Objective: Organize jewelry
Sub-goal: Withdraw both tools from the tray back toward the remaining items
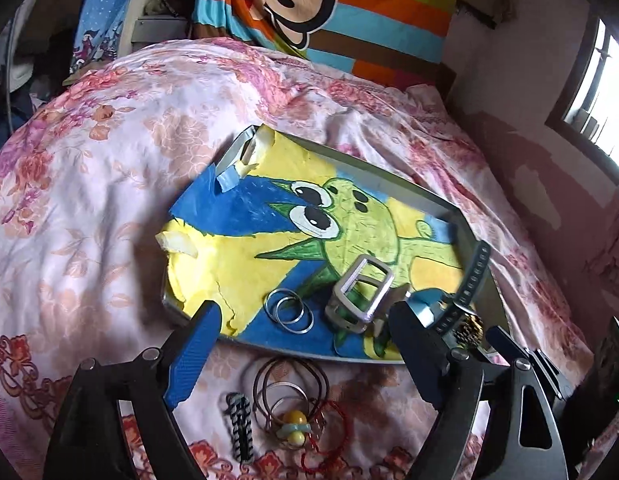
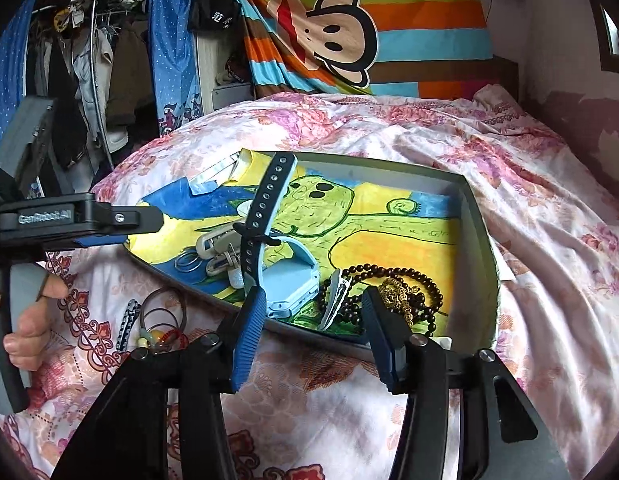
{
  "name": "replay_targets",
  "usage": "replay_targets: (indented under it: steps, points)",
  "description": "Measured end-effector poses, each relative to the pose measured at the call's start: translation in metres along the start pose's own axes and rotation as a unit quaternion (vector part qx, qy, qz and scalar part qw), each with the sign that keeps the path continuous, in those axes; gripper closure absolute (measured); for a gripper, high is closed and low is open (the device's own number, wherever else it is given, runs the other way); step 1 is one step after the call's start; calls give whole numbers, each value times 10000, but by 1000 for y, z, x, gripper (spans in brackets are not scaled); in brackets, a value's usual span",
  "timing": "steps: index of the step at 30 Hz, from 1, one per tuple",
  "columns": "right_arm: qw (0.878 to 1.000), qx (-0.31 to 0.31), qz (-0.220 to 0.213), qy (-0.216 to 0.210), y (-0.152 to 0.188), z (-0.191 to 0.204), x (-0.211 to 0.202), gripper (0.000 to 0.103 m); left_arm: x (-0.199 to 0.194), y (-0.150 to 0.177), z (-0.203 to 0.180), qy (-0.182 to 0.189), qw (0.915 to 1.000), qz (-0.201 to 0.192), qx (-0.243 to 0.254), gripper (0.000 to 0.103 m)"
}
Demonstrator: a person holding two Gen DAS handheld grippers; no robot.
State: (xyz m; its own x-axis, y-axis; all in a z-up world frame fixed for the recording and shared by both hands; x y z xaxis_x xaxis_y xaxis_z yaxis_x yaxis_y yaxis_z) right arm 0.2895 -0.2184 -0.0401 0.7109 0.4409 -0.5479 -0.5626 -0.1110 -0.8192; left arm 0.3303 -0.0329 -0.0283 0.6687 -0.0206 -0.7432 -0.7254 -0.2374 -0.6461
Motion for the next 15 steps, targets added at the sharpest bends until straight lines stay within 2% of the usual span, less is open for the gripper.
replay_targets:
  steps: [7,11,12,15]
  points:
    - [9996,-9,-208,170,-6,15,-35,31,-32,3,21,-24,9995,-209,-236,5]
    - [9990,-60,-374,230,-10,28,-59,18,-57,10,35,-92,9988,-382,-294,1]
    - [9988,-67,-423,234,-10,32,-66,12,-64,12,38,-124,9985,-446,-286,0]
    - [9979,-130,-587,230,-9,48,-89,8,-85,19,46,-239,9974,-646,-206,0]
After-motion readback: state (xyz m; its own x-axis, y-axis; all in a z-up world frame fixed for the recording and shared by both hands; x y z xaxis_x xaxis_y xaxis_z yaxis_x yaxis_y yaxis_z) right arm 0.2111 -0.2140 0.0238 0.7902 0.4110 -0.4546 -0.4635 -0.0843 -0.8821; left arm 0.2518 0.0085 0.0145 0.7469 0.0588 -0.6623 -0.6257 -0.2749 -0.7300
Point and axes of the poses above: each gripper's, at about its wrist camera, not at the fingertips, and x roughly the way its jaws point, z to its left, y to its underside, the point moved 2 cm from there along x, roughly the way its jaws point, and after that the axes turned 15 degrees about -y, right-handed, at the moved point
